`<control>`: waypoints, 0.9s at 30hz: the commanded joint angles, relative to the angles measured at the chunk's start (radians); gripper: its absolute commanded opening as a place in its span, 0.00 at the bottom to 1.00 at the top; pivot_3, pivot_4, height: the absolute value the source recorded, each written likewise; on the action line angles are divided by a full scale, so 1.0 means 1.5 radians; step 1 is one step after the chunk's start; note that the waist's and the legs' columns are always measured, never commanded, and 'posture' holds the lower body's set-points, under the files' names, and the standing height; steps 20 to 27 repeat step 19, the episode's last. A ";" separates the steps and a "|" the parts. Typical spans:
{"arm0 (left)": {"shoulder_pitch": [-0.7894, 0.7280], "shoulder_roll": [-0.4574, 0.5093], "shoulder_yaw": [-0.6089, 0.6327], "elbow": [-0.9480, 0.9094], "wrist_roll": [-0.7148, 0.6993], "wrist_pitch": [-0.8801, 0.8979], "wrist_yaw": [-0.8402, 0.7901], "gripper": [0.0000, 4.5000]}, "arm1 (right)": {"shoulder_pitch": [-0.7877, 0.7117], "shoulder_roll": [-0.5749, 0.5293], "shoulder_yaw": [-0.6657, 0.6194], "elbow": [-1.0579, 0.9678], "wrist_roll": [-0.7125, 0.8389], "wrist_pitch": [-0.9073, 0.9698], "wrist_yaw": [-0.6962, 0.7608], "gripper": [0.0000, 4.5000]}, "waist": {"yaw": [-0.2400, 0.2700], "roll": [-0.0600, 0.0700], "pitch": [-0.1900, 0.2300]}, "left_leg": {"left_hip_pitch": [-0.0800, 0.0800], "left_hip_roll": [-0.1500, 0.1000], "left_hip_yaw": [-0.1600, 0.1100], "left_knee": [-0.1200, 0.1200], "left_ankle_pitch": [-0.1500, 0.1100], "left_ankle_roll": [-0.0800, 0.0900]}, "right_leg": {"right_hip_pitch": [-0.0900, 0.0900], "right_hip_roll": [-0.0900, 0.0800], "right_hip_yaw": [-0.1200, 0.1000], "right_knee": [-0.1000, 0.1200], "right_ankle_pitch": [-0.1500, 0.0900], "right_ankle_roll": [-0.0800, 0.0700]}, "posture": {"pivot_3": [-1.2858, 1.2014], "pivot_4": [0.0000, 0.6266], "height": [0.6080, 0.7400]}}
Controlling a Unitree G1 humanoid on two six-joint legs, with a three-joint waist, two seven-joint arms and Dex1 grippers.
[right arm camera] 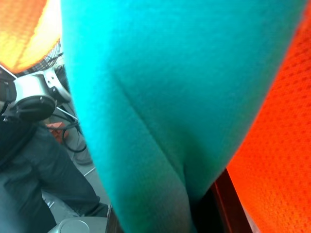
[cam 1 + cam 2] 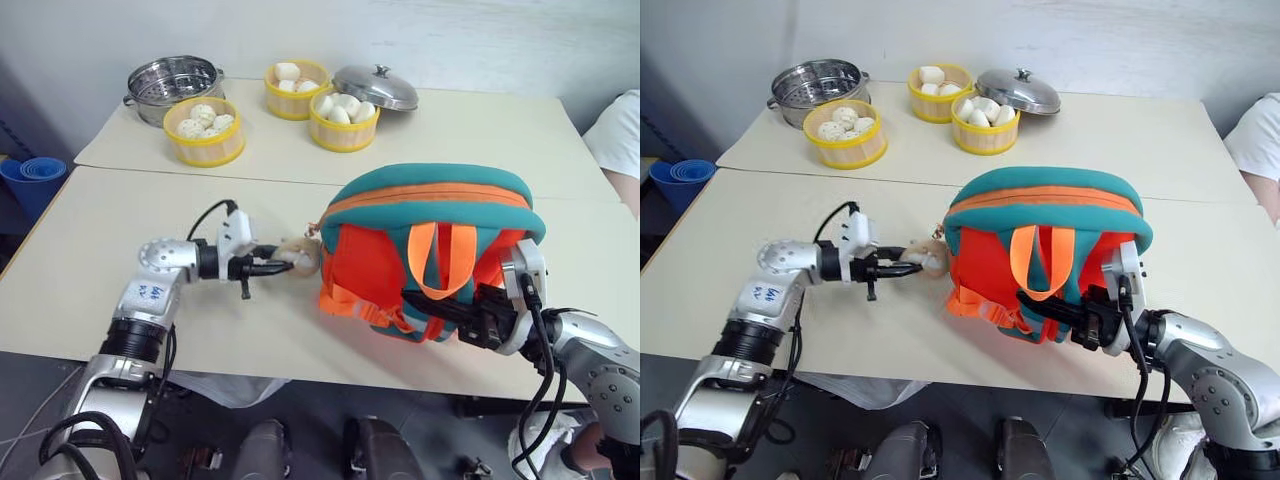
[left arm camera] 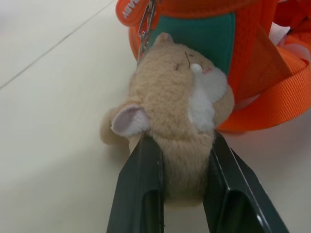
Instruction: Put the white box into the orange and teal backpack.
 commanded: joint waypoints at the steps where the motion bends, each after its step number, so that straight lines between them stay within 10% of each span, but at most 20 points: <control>1: 0.032 0.024 0.041 -0.058 -0.038 0.054 -0.001 0.42 | 0.018 -0.001 -0.009 0.006 -0.079 -0.079 0.008 0.07 | 0.000 0.000 0.000 | 0.000 0.000 0.000 0.000 0.000 0.000 | 0.000 0.000 0.000 0.000 0.000 0.000 | 0.52 0.24 1.00; 9: 0.195 0.171 0.155 -0.166 -0.086 0.076 -0.063 0.97 | 0.186 -0.113 -0.142 0.059 -0.214 -0.258 0.217 0.65 | 0.001 0.000 0.000 | 0.000 0.000 0.000 -0.001 0.000 0.000 | 0.000 -0.001 0.000 -0.001 0.000 0.000 | 0.52 0.24 1.00; 14: 0.312 0.202 0.216 -0.202 -0.083 0.011 -0.058 1.00 | 0.210 -0.139 -0.211 0.249 -0.298 -0.426 0.286 0.99 | 0.001 0.000 0.000 | 0.001 -0.001 0.000 -0.002 -0.002 0.001 | 0.002 -0.002 0.000 -0.005 0.000 0.001 | 0.52 0.24 1.00; 27: 0.350 0.196 0.240 -0.236 -0.087 0.009 -0.024 1.00 | 0.145 -0.157 -0.204 0.395 -0.348 -0.519 0.305 0.99 | 0.000 0.000 0.000 | 0.002 0.000 0.000 -0.003 -0.001 0.001 | 0.002 -0.002 0.000 -0.005 0.001 0.000 | 0.52 0.24 1.00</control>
